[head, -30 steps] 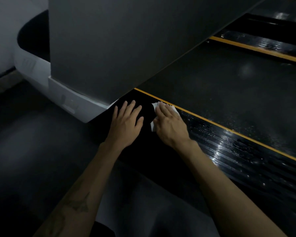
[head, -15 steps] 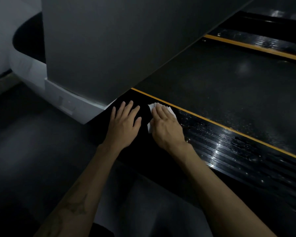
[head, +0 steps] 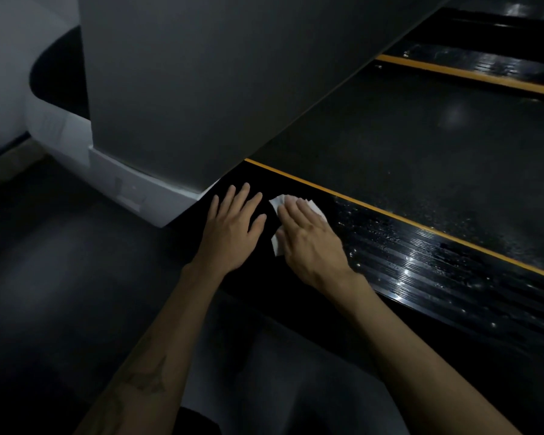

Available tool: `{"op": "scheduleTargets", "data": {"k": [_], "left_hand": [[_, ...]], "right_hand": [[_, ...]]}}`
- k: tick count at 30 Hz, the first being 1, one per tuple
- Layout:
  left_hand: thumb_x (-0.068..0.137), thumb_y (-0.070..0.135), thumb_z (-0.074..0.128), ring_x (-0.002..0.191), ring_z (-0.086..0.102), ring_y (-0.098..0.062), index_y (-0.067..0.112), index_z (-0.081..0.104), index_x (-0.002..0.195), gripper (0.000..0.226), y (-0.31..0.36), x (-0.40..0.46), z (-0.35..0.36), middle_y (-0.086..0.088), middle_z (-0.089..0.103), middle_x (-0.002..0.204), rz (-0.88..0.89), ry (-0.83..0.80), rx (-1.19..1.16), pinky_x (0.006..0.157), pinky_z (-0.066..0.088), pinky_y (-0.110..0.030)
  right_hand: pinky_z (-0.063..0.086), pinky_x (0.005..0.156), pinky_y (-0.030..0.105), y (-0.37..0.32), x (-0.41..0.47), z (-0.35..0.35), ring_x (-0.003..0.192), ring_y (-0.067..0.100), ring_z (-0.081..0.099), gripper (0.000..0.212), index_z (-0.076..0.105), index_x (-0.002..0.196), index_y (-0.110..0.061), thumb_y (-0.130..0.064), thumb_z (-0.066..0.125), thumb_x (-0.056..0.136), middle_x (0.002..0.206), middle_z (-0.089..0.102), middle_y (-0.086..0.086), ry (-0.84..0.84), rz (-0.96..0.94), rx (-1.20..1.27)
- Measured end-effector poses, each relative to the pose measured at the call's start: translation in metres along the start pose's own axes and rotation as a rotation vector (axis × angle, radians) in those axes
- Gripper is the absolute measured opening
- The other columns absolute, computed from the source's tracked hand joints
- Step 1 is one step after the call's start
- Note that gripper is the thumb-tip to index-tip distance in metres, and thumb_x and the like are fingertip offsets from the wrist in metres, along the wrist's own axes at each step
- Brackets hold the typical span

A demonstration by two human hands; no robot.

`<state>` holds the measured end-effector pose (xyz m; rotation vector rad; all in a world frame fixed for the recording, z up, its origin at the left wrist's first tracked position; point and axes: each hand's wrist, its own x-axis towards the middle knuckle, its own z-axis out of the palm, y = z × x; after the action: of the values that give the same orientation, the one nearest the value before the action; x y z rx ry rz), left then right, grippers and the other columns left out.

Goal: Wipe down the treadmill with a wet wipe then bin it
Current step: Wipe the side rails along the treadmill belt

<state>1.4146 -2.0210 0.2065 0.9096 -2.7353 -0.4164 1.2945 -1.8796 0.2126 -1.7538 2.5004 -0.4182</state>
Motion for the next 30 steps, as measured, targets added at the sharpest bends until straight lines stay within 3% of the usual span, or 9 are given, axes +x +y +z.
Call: {"op": "scheduleTargets", "data": {"k": [4,10,15,18,21,24,28,30], "left_hand": [[0.11,0.041,0.037,0.159,0.007,-0.022,0.023,0.033,0.16,0.053,0.0,0.0,0.001,-0.003,0.019,0.171,0.004,0.01,0.0,0.127,0.001,-0.045],[0.11,0.039,0.038,0.159,0.007,-0.022,0.022,0.033,0.16,0.053,0.002,-0.001,0.001,-0.003,0.018,0.171,-0.012,-0.012,0.009,0.128,0.003,-0.045],[0.11,0.039,0.037,0.159,0.007,-0.022,0.022,0.033,0.16,0.053,0.0,-0.002,0.0,-0.004,0.018,0.171,0.002,-0.004,0.006,0.128,0.003,-0.044],[0.11,0.038,0.038,0.159,0.008,-0.022,0.022,0.034,0.16,0.053,0.002,-0.002,0.0,-0.004,0.019,0.171,0.001,-0.002,-0.006,0.128,0.003,-0.044],[0.11,0.038,0.038,0.159,0.007,-0.022,0.022,0.034,0.16,0.053,0.003,-0.003,0.0,-0.003,0.018,0.171,-0.014,-0.006,-0.002,0.128,0.002,-0.044],[0.11,0.038,0.038,0.159,0.007,-0.023,0.022,0.033,0.16,0.053,0.003,-0.003,-0.001,-0.004,0.018,0.171,-0.016,-0.013,0.009,0.127,0.002,-0.044],[0.11,0.038,0.037,0.159,0.006,-0.022,0.022,0.033,0.16,0.053,0.003,-0.003,-0.002,-0.004,0.018,0.171,-0.005,-0.004,0.002,0.127,0.001,-0.043],[0.11,0.039,0.037,0.159,0.007,-0.022,0.022,0.034,0.16,0.053,0.002,-0.003,-0.001,-0.004,0.019,0.171,-0.001,-0.007,-0.002,0.128,0.001,-0.043]], "right_hand": [[0.02,0.127,0.039,0.008,-0.036,-0.004,0.154,0.027,0.029,0.057,0.044,0.153,-0.005,-0.035,0.03,0.106,0.162,0.037,0.014,0.055,-0.018,-0.037],[0.023,0.124,0.044,0.0,0.009,0.009,0.154,0.032,0.025,0.074,0.036,0.155,0.0,-0.035,0.001,0.1,0.164,0.032,0.02,0.025,0.1,-0.008],[0.025,0.126,0.044,-0.013,-0.027,0.01,0.152,0.031,0.032,0.06,0.045,0.151,0.0,-0.026,0.022,0.102,0.159,0.04,0.019,0.081,-0.028,-0.031],[0.025,0.125,0.039,0.0,-0.046,0.005,0.151,0.026,0.035,0.052,0.051,0.149,-0.006,-0.023,0.035,0.103,0.158,0.043,0.013,0.131,-0.001,-0.004],[0.023,0.126,0.04,0.001,-0.024,0.007,0.153,0.027,0.029,0.057,0.047,0.151,-0.008,-0.031,0.024,0.104,0.162,0.038,0.013,0.13,0.108,0.054],[0.021,0.126,0.041,-0.016,-0.006,0.012,0.154,0.028,0.027,0.068,0.043,0.152,-0.004,-0.033,0.01,0.1,0.162,0.036,0.017,0.116,0.089,0.036],[0.023,0.126,0.039,-0.017,-0.033,0.018,0.153,0.028,0.03,0.056,0.044,0.153,-0.004,-0.021,0.033,0.1,0.161,0.038,0.015,0.149,0.015,0.009],[0.027,0.125,0.041,-0.008,-0.051,0.015,0.152,0.026,0.032,0.055,0.046,0.152,-0.005,-0.019,0.035,0.1,0.161,0.04,0.012,0.171,0.017,0.015]]}}
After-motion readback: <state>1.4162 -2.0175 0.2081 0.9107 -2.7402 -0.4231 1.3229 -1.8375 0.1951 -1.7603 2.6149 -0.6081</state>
